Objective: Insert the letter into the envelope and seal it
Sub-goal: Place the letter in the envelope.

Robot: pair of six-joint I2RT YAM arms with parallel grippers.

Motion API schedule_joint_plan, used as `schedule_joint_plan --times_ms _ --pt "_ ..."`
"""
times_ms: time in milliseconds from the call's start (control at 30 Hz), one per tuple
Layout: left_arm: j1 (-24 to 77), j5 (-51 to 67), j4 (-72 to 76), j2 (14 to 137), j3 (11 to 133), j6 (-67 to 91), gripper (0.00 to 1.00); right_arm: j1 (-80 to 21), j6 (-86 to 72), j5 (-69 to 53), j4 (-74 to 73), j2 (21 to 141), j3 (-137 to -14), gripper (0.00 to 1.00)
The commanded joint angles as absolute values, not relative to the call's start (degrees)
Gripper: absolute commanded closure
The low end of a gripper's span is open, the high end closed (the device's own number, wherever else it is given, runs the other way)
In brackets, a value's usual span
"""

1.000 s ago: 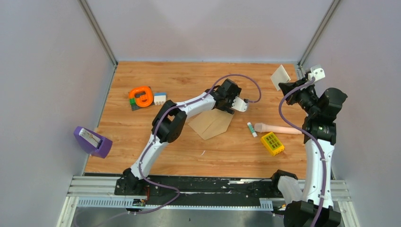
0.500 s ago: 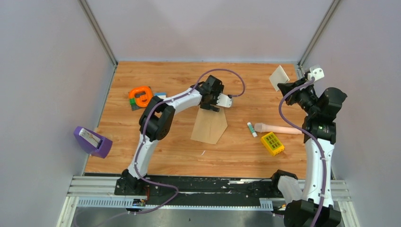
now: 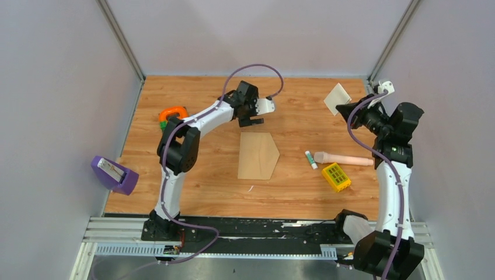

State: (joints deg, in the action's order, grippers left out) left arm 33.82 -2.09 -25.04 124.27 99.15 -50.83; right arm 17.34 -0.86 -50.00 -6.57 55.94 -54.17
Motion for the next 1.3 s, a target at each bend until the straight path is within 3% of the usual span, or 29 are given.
schedule_joint_plan --times_ms 0,500,767,1267 --pt "31.2 1.52 -22.04 113.69 99.08 -41.75 0.0 17.49 -4.89 -53.89 -5.53 58.05 -55.31 1.0" --pt "26.31 16.88 -18.08 88.87 77.24 -23.76 0.0 11.52 -8.18 -64.72 -14.43 75.99 -63.79 1.0" --pt "16.81 36.73 -12.15 87.65 69.86 -5.75 0.0 3.88 -8.31 -60.52 -21.16 88.17 -69.2 1.0" --pt "16.25 47.73 6.28 89.46 54.93 10.21 0.0 -8.01 -0.67 -59.22 -36.56 103.86 -76.8 1.0"
